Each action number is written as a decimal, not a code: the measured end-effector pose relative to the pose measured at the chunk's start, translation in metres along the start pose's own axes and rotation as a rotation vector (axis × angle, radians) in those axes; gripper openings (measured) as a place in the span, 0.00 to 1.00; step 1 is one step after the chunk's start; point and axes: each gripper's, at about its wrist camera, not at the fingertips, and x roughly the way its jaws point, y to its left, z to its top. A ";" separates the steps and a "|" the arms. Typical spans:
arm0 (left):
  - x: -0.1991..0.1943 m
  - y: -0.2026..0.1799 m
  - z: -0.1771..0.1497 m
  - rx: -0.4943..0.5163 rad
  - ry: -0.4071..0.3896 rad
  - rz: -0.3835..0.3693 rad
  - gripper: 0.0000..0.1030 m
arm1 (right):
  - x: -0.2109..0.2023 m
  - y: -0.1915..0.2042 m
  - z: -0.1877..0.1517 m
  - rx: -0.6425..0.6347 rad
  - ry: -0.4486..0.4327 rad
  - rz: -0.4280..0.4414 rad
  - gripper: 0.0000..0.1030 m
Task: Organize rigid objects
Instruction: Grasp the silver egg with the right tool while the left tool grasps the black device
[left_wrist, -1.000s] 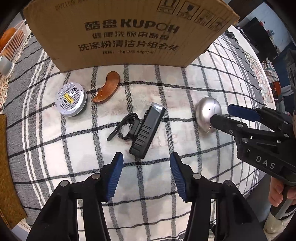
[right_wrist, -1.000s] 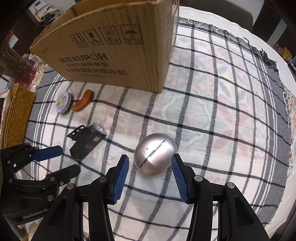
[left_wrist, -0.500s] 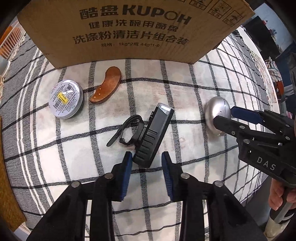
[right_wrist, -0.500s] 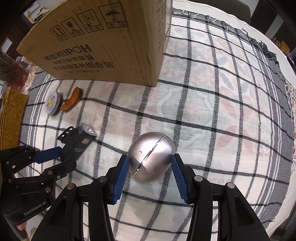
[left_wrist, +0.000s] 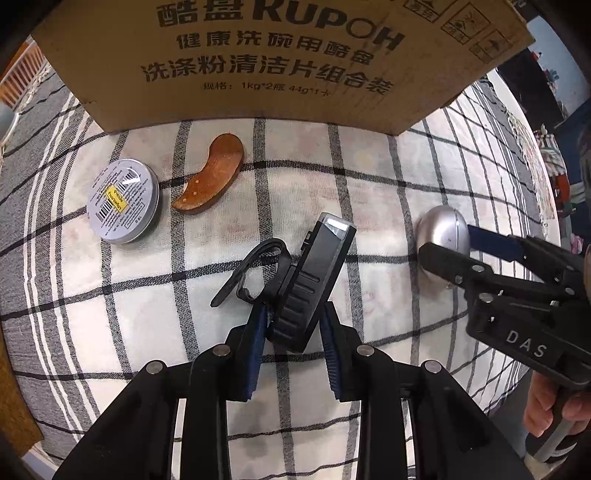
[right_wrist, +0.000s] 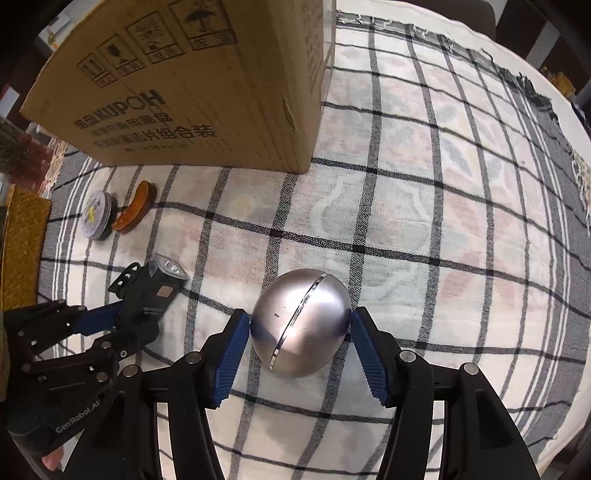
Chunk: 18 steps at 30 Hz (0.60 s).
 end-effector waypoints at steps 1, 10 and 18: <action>0.000 0.000 0.000 -0.001 -0.002 0.002 0.28 | 0.002 -0.001 0.001 0.006 0.000 0.002 0.57; 0.001 -0.004 0.001 0.002 -0.038 0.015 0.27 | 0.013 -0.003 0.001 0.037 -0.006 0.017 0.55; -0.004 -0.001 -0.004 0.008 -0.067 -0.006 0.24 | 0.009 0.003 -0.011 0.066 -0.027 0.029 0.54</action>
